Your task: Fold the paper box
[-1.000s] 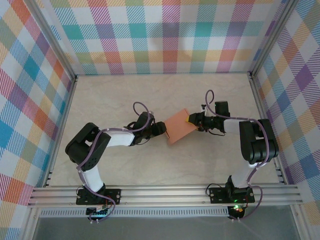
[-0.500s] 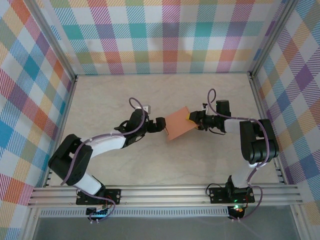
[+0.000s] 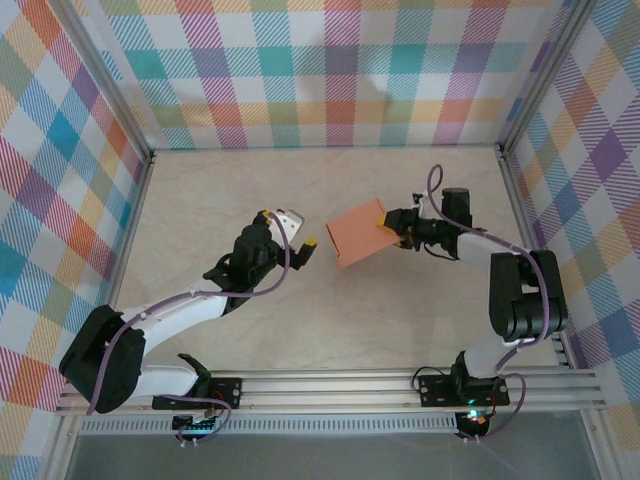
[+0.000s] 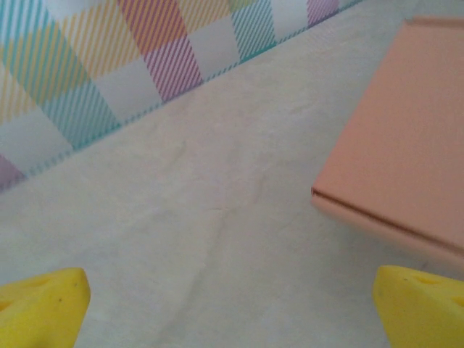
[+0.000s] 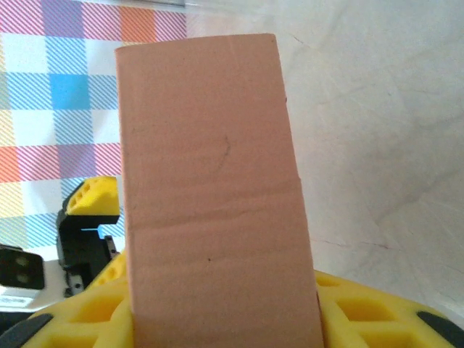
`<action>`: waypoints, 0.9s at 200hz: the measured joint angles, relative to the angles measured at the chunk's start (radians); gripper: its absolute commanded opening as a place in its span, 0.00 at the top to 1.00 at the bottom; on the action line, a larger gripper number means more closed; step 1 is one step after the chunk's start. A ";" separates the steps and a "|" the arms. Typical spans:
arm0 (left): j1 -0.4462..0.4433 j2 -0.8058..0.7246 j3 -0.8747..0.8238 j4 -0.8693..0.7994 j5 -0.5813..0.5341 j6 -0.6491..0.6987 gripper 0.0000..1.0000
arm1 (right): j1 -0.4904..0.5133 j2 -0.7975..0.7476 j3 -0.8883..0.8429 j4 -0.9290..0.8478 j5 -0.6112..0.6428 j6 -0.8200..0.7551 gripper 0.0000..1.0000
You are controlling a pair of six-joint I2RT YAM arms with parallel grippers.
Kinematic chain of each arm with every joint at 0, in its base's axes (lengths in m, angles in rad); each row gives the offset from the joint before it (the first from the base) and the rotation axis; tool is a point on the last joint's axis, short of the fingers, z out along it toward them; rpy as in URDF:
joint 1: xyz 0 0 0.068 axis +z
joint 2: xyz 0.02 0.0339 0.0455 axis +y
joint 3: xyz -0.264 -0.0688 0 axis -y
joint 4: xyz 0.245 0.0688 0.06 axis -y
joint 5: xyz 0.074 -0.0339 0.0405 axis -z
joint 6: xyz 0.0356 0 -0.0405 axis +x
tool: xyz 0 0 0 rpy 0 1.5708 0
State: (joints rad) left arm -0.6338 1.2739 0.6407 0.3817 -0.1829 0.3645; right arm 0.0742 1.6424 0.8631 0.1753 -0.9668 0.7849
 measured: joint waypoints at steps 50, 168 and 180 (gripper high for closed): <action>-0.056 0.012 -0.101 0.091 -0.057 0.359 0.00 | -0.026 -0.003 0.018 0.010 -0.055 0.080 0.65; -0.321 0.363 -0.138 0.713 -0.370 0.936 0.01 | -0.030 -0.077 0.018 0.011 -0.153 0.154 0.65; -0.329 0.399 -0.124 0.761 -0.380 0.966 0.02 | -0.030 -0.079 0.017 0.011 -0.160 0.155 0.65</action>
State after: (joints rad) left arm -0.9630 1.6726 0.5167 1.1427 -0.5629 1.3300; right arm 0.0441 1.5639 0.8799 0.1867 -1.1267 0.9401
